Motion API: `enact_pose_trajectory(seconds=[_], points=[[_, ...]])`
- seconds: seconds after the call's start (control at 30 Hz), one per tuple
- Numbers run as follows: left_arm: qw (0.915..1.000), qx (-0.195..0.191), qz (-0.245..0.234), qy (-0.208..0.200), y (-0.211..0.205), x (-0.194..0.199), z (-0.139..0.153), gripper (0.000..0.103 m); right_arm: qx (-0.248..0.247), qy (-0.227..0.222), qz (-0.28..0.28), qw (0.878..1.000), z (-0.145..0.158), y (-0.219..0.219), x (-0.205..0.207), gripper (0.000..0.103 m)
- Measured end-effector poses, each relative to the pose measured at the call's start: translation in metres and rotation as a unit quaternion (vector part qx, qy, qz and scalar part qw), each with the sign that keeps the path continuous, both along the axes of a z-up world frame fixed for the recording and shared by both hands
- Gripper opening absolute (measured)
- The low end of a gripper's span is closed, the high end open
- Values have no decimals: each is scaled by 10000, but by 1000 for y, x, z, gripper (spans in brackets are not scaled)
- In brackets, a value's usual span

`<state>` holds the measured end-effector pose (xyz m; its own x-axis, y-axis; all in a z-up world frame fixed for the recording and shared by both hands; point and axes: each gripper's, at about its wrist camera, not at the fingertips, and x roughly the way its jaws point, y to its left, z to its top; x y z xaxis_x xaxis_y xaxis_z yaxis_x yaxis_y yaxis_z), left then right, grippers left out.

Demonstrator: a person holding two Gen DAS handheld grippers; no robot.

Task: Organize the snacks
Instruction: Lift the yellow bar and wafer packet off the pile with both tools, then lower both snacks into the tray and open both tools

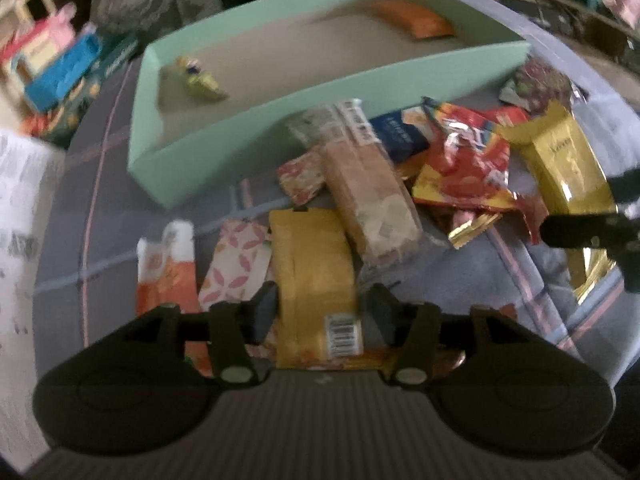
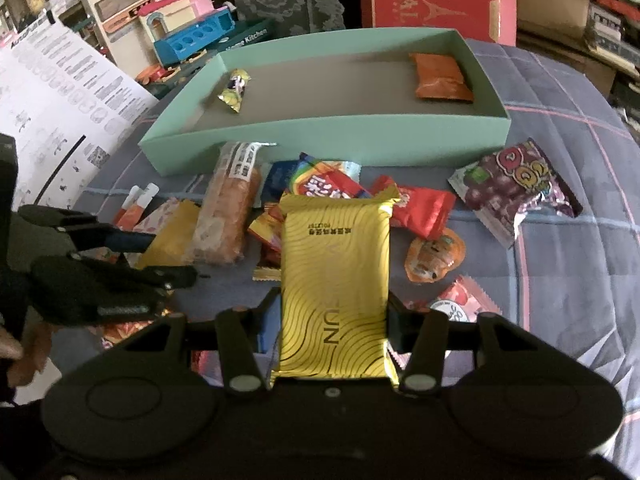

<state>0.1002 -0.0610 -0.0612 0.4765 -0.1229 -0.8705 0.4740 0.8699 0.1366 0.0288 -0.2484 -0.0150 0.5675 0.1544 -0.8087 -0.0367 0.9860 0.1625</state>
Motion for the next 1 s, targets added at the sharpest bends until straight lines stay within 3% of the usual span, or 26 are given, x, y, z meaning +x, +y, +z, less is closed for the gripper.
enact_pose_trajectory(seconds=[0.1,0.27,0.4,0.5,0.67,0.87,1.0], points=[[9995,-298,-18,104,2,-1,4,34,145,37,-77,9999,-3,-4,0,50],[9960,-738,445,224,26,3,14,22,292,65,-119,9995,-5,-7,0,50],[9959,-746,450,233,33,3,19,21,320,63,-106,9994,-5,-6,2,51],[9963,-680,415,325,30,4,14,24,319,72,-102,9994,-6,-4,3,51],[9970,-575,288,430,22,4,6,43,328,74,-77,9994,-4,-4,2,51],[9989,-312,18,351,8,3,-3,57,355,71,-122,9993,-4,-8,1,51],[9988,-304,-84,362,2,1,-4,54,410,78,-176,9990,-7,-11,0,51]])
